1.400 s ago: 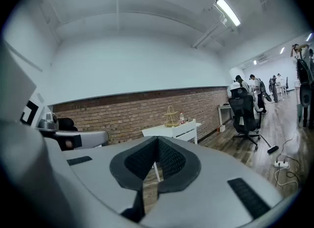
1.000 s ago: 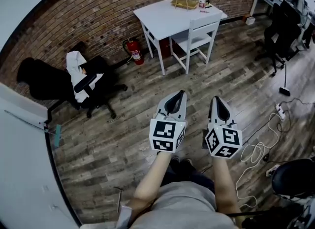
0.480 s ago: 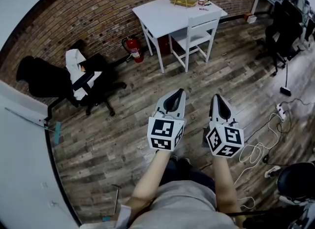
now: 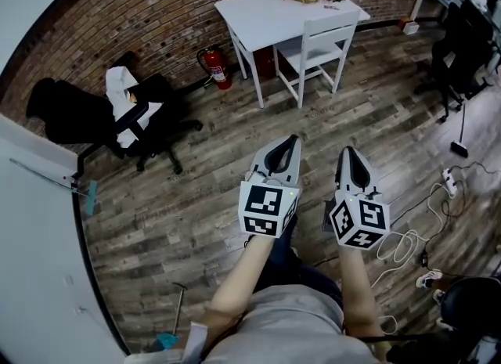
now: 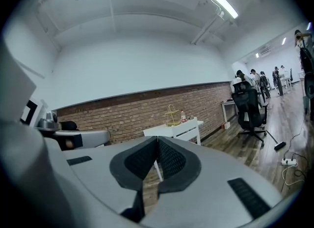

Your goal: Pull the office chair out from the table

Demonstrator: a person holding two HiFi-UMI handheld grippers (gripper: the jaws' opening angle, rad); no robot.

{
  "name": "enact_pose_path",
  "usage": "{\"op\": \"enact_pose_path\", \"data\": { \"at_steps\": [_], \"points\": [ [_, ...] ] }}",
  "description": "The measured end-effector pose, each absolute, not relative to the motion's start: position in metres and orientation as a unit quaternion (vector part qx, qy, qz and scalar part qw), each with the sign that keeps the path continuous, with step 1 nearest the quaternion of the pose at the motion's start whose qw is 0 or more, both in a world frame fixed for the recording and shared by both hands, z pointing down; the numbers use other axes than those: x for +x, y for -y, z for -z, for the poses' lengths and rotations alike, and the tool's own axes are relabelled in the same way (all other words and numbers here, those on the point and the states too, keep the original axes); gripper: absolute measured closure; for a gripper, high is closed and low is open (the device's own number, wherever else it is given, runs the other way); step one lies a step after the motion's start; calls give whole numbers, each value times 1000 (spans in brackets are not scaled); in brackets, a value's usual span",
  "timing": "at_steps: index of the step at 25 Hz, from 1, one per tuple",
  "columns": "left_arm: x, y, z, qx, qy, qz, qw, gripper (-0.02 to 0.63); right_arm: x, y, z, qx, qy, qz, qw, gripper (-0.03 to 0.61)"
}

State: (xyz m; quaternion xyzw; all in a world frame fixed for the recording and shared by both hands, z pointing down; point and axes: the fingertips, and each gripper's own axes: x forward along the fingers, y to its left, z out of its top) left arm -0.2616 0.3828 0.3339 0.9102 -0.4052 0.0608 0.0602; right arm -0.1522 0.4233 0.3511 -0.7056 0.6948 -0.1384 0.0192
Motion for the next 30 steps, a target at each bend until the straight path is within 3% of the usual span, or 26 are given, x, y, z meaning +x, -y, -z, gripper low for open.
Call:
{"op": "enact_pose_path", "data": {
  "at_steps": [30],
  "points": [
    [-149,-31,-361,923,362,-76,103,600,-48,-81,-363,-725,-669,166,2,563]
  ]
}}
